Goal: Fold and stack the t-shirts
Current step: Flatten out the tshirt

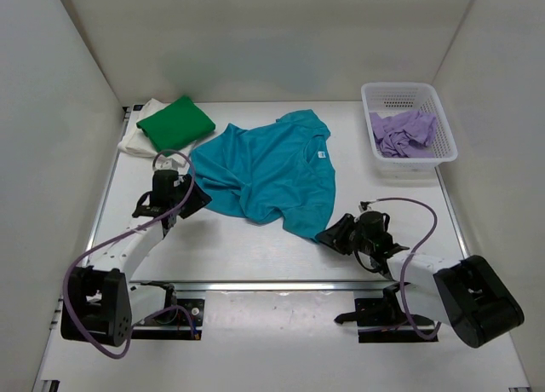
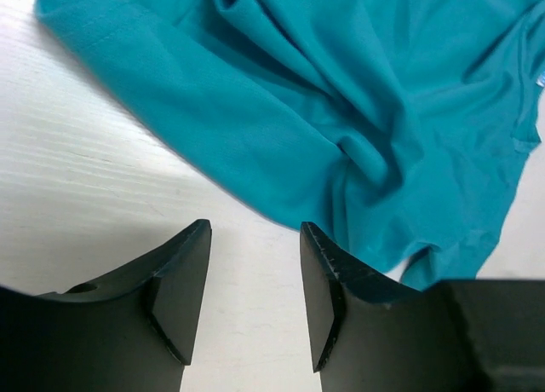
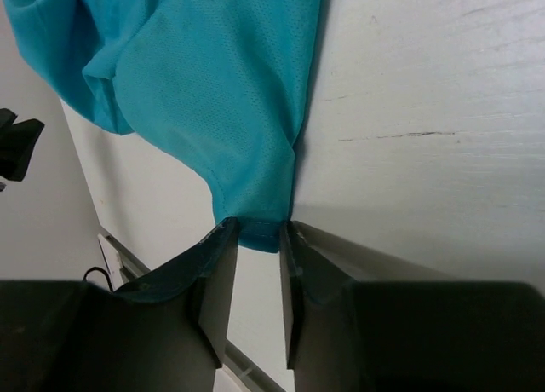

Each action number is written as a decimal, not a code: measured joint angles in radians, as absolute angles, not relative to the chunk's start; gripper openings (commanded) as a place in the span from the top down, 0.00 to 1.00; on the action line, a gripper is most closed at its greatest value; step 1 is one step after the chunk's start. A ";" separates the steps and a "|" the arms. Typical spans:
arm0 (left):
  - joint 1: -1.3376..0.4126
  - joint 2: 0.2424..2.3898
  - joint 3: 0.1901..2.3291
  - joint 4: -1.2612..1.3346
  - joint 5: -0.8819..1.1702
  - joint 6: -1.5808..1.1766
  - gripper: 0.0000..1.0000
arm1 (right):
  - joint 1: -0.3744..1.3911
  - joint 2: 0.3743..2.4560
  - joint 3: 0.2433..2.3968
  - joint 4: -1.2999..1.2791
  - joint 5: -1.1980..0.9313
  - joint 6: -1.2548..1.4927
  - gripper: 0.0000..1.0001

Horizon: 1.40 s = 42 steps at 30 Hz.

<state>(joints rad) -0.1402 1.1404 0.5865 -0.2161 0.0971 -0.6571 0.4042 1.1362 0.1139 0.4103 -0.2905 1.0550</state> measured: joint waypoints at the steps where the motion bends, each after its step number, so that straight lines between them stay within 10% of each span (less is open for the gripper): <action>1: -0.134 1.150 0.580 -0.207 0.097 -0.662 0.43 | 0.404 1.155 0.117 0.423 -0.298 1.055 0.79; 6: -0.126 1.183 0.560 -0.199 0.097 -0.676 0.43 | 0.403 1.224 0.127 0.462 -0.323 1.061 1.00; 15: -0.107 1.188 0.556 -0.194 0.089 -0.673 0.34 | 0.354 1.188 0.184 0.375 -0.334 0.968 1.00; 17: -0.094 1.190 0.556 -0.193 0.074 -0.674 0.34 | 0.345 1.114 0.243 0.296 -0.335 0.912 0.69; 20: -0.094 1.214 0.556 -0.175 0.070 -0.678 0.35 | 0.348 1.021 0.220 0.245 -0.339 0.891 0.61; 42: -0.104 1.189 0.556 -0.157 0.072 -0.685 0.35 | 0.406 1.286 0.179 0.451 -0.430 1.007 0.81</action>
<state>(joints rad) -0.1040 1.1893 0.5564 -0.1566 0.0719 -0.6853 0.4065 1.2861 0.1795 0.4515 -0.4301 1.0065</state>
